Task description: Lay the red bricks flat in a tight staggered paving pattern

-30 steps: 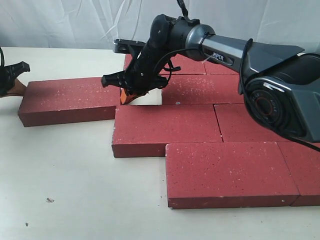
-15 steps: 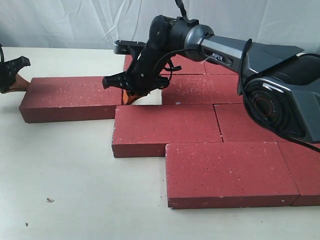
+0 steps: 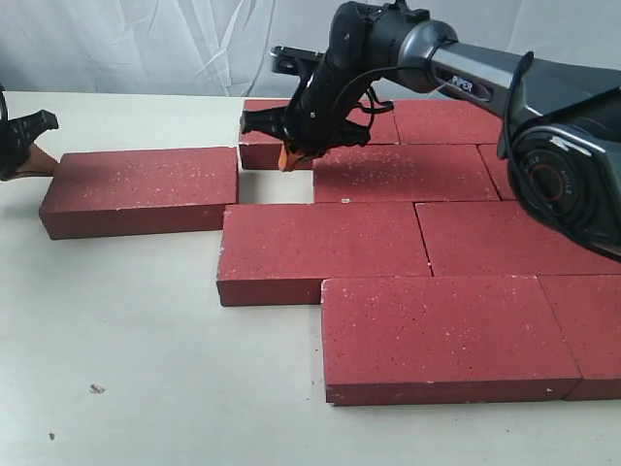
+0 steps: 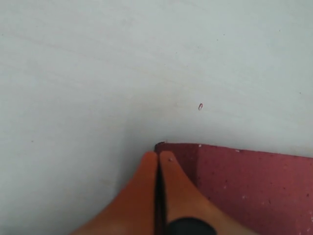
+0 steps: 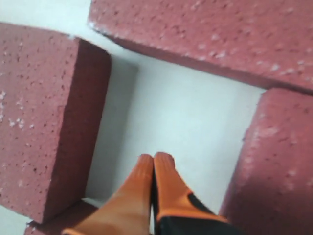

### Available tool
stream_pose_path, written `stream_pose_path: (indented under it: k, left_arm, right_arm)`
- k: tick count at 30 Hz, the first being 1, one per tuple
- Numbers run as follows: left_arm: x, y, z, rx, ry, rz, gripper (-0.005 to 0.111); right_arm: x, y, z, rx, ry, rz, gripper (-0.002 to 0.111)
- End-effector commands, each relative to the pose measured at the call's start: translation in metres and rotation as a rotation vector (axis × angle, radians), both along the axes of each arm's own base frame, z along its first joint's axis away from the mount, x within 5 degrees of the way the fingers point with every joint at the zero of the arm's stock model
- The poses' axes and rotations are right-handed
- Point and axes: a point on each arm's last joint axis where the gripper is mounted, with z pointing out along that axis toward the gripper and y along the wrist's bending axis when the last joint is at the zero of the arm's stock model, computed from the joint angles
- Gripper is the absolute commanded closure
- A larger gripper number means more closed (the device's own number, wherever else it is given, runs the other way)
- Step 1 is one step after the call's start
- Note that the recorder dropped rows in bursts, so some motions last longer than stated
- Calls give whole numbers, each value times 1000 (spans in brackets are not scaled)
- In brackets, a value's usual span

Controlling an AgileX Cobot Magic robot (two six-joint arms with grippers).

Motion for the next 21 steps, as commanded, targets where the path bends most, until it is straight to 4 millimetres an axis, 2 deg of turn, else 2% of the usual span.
stream_pose_path:
  k: [1,10,17,21]
  left_arm:
    - [1,-5,-3,-9,4,-5,107]
    - [6,-24,-4,0,-6,-33,107]
    - [12,-24,4,-4,-29,-40,107]
    - [14,-14,18,-18,-52,-55,107]
  right_arm:
    - [6,-9,14,6,-46,-22,109]
    - [7,-9,15,7,-62,-25,109]
    - [7,-10,15,0,-66,-23,109]
    - [6,-10,16,-5,-54,-18,109]
